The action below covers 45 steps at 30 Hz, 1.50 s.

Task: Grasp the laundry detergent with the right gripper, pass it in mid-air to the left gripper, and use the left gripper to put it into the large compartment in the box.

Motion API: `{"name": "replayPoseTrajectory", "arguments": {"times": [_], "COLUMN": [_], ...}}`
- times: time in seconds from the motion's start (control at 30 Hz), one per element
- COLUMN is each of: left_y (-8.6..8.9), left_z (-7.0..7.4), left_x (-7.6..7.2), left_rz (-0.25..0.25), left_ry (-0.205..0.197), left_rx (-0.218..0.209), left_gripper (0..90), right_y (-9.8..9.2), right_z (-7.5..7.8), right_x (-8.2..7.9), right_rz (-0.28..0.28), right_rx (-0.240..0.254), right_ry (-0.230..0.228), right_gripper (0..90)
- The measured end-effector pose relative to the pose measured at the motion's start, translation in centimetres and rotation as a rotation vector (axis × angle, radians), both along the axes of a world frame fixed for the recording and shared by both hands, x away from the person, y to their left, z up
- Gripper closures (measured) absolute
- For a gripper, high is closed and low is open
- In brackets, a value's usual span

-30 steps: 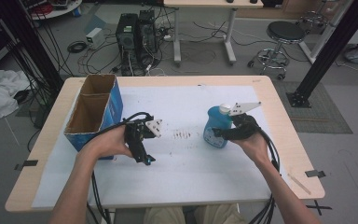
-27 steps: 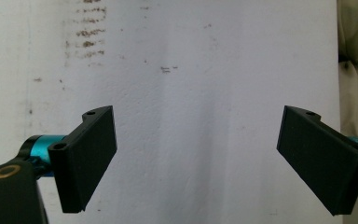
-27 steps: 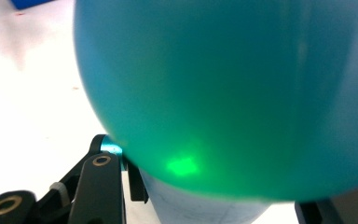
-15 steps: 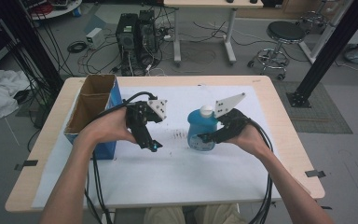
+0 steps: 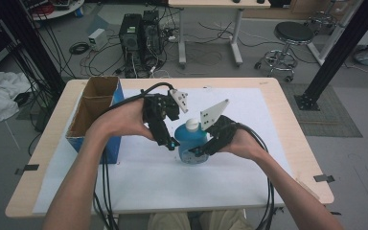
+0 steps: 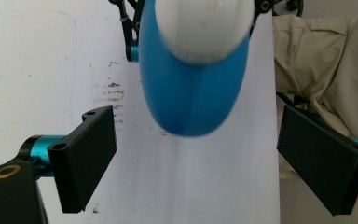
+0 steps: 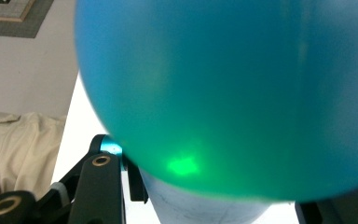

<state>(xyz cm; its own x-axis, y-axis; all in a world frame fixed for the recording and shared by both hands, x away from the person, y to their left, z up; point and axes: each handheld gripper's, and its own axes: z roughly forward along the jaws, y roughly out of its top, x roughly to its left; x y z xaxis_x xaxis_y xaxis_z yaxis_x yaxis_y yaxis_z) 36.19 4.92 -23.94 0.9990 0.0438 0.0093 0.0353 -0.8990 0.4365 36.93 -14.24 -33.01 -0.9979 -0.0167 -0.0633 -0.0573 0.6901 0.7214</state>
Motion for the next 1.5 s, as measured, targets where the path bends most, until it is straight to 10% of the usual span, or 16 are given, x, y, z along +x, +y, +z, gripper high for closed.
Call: {"name": "replayPoseTrajectory", "arguments": {"times": [1.5], "left_y": [-3.4], "left_z": [-1.3], "left_x": [0.9], "left_rz": [0.04], "left_ry": [0.015], "left_rx": [0.036], "left_gripper": [26.6], "right_y": [0.2], "right_z": [-0.8], "right_x": [0.6], "right_rz": [-0.042], "right_rx": [0.074], "right_ry": [0.038], "right_gripper": [46.7]}}
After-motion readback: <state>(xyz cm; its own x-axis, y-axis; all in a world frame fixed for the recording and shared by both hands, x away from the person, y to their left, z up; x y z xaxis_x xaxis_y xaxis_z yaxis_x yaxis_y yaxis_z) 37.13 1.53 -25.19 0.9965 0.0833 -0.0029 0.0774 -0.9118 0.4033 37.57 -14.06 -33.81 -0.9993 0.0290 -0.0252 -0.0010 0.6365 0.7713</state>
